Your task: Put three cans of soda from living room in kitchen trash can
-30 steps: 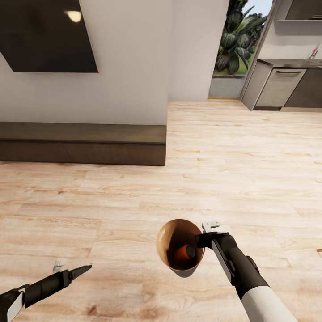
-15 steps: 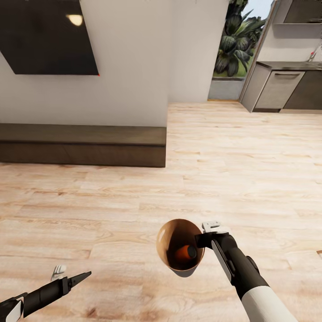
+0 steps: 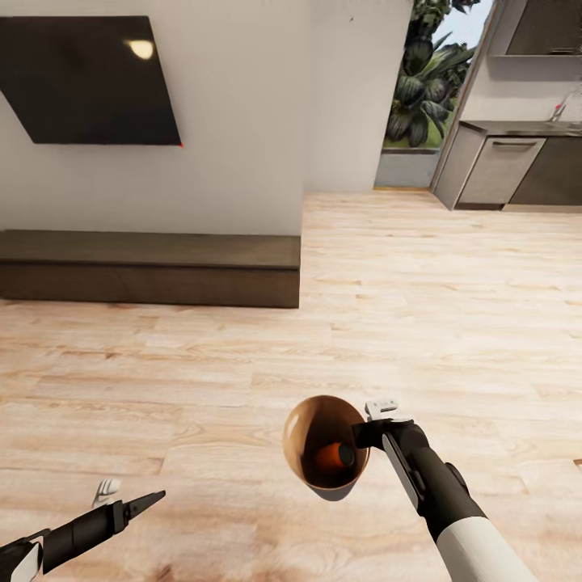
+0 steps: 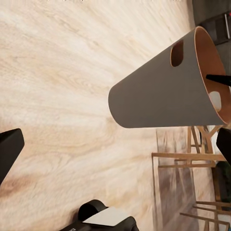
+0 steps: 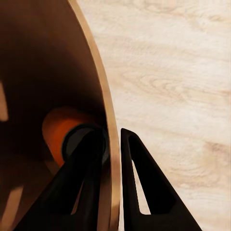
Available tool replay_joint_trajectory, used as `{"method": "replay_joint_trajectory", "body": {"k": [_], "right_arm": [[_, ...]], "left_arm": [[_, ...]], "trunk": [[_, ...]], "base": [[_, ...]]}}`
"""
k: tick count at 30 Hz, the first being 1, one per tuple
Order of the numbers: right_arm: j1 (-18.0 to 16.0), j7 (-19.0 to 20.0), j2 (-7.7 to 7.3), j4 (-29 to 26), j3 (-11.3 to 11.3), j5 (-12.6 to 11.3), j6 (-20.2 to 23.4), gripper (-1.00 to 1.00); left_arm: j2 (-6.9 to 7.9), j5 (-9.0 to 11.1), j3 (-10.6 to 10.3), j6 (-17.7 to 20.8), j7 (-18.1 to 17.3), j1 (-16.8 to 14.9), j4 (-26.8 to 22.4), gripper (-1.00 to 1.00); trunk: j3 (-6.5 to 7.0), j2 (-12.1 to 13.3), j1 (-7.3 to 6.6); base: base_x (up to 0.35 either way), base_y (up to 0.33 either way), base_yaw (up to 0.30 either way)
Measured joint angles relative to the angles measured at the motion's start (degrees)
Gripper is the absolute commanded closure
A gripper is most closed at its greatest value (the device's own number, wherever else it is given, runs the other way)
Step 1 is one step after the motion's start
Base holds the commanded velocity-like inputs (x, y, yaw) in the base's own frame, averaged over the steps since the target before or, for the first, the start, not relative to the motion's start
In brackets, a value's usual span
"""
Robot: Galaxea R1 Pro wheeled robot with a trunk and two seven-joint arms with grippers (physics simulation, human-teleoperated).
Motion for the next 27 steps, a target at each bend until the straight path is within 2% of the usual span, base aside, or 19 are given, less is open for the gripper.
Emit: {"method": "replay_joint_trajectory", "body": {"k": [27], "right_arm": [[0.0,0.0,0.0,0.0,0.0,0.0,0.0,1.0]], "left_arm": [[-0.01,0.1,0.0,0.0,0.0,0.0,0.0,-1.0]], "trunk": [[2.57,0.0,0.0]], "base": [[0.0,0.0,-0.021]]}}
